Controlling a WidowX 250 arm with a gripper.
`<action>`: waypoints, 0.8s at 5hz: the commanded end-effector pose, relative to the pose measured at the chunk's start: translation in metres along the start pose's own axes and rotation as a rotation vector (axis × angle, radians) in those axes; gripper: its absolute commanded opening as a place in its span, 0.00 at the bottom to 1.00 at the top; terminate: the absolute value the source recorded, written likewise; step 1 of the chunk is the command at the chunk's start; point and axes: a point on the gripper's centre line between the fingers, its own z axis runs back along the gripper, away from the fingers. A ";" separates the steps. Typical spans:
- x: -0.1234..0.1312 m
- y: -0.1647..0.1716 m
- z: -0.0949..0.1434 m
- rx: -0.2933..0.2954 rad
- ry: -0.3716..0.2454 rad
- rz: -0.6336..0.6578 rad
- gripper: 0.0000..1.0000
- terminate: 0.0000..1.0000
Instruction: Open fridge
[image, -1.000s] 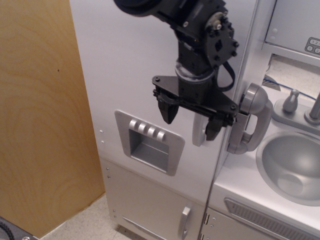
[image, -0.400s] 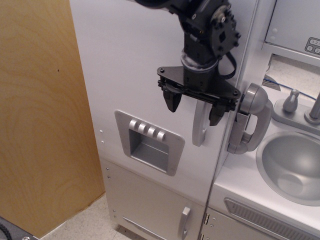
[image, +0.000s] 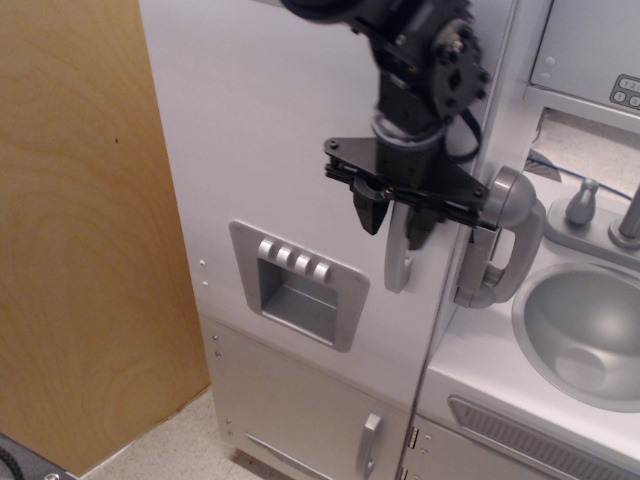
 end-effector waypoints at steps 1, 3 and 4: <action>-0.002 0.006 0.029 -0.036 -0.051 -0.002 0.00 0.00; -0.046 0.019 0.046 -0.044 0.022 -0.111 0.00 0.00; -0.067 0.010 0.047 -0.053 0.057 -0.245 1.00 0.00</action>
